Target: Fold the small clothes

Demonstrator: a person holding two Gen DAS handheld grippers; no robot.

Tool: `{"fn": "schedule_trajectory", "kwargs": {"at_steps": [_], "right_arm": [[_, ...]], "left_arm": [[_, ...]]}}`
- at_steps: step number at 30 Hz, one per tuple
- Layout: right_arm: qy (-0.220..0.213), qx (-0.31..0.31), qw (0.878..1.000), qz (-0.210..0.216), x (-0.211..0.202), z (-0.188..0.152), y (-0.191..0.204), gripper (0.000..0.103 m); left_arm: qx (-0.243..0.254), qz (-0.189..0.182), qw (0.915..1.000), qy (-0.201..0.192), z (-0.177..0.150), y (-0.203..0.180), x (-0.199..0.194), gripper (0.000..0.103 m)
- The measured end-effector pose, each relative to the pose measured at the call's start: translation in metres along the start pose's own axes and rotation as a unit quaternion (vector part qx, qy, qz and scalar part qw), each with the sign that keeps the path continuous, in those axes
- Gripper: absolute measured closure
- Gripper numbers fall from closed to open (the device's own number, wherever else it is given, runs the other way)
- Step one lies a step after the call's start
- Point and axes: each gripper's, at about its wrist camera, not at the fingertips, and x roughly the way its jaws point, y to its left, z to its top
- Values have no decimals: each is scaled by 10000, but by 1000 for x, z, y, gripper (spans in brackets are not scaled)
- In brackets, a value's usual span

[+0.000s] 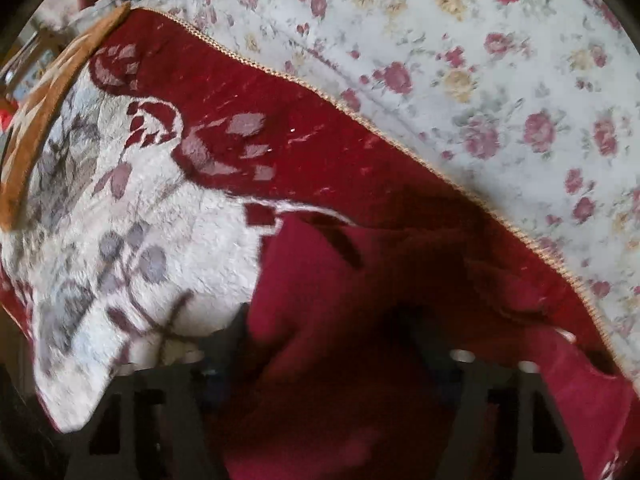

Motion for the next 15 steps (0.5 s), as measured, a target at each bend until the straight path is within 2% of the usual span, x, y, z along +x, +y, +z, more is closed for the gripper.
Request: {"fn": "schedule_trajectory", "kwargs": {"at_steps": [1, 4, 5, 6, 7, 8, 11, 15], "right_arm": [[-110, 23, 9999, 82, -8, -3, -3, 66], [-464, 123, 9987, 150, -30, -14, -13, 80], [-587, 166, 9980, 150, -36, -17, -17, 81], [-720, 224, 9970, 143, -44, -21, -20, 83], [-804, 263, 9963, 133, -50, -25, -22, 84], [-879, 297, 9956, 143, -56, -28, -24, 85], [-1120, 434, 9925, 217, -77, -40, -33, 87], [-1482, 711, 9858, 345, -112, -59, -56, 88]], "left_arm": [[-19, -33, 10000, 18, 1, 0, 0, 37], [57, -41, 10000, 47, 3, -1, -2, 37], [101, -50, 9999, 41, 2, -1, -4, 38], [173, -68, 9998, 48, 1, -3, -4, 49], [287, -136, 9995, 96, -1, -8, -5, 67], [436, -209, 9987, 145, -2, -15, -5, 72], [905, -64, 9959, -15, -7, -40, -10, 81], [1318, -173, 9911, -42, -10, -76, -12, 82]]}}
